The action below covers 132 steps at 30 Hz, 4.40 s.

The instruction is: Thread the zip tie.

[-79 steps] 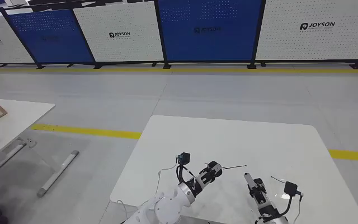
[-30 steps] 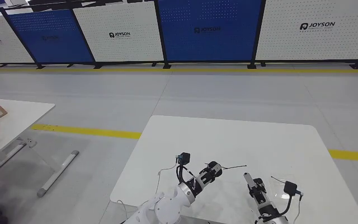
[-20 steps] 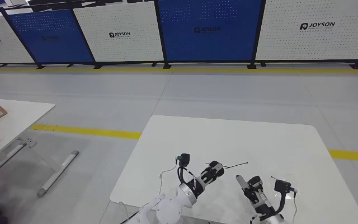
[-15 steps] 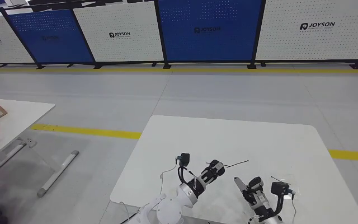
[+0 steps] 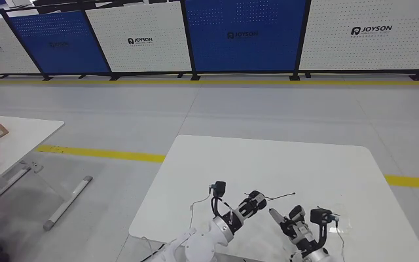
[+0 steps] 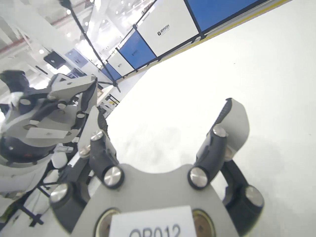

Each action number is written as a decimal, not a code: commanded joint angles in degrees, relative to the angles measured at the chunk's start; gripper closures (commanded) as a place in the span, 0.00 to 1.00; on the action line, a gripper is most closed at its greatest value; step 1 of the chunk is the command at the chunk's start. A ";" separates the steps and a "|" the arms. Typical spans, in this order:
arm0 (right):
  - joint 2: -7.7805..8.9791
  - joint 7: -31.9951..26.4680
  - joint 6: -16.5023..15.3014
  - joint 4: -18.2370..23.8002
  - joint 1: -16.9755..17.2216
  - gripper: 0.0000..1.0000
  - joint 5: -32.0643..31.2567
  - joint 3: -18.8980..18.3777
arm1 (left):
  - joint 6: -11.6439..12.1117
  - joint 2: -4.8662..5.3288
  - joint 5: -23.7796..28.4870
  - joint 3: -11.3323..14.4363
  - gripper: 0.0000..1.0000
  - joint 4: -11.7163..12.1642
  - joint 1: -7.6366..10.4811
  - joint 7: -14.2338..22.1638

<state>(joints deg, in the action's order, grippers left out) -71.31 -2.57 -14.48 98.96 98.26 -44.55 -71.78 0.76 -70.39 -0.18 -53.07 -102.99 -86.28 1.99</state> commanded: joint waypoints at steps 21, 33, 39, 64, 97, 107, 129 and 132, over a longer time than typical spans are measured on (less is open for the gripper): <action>-0.34 2.75 5.49 -0.41 -0.99 0.56 -5.85 1.63 | -0.52 -0.49 -1.38 1.47 1.00 0.01 0.77 -1.01; -0.25 0.44 2.30 -0.15 -1.38 0.63 -4.41 2.34 | -0.70 -0.84 -1.86 1.66 1.00 1.30 1.23 -2.18; -0.23 0.61 1.73 0.41 -1.33 0.62 -2.91 2.02 | -0.97 -1.04 -2.67 2.35 1.00 1.88 1.49 -2.01; -0.25 0.34 1.78 0.24 -2.18 1.00 -3.09 2.79 | -2.10 -1.84 -4.84 3.91 1.00 3.02 2.31 -3.14; -0.17 -0.72 2.21 0.70 -2.64 1.00 -4.28 3.63 | 2.35 -1.86 -6.84 3.12 1.00 1.25 1.01 -1.98; -0.09 -0.90 2.18 0.52 -2.66 1.00 -4.69 3.58 | 3.00 -1.81 -6.47 2.32 1.00 0.59 0.29 -2.52; -0.03 -0.84 1.19 -1.88 -3.56 1.00 -4.35 3.71 | 4.15 -1.52 -9.23 1.49 1.00 -3.80 -2.11 -3.69; -0.03 -0.84 1.04 -2.12 -3.70 1.00 -4.35 3.81 | 4.10 -1.53 -9.99 1.79 1.00 -4.16 -2.53 -4.16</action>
<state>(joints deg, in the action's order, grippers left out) -71.34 -3.43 -13.42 96.90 94.60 -48.89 -68.00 4.86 -71.91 -10.08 -51.35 -107.08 -88.72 -2.10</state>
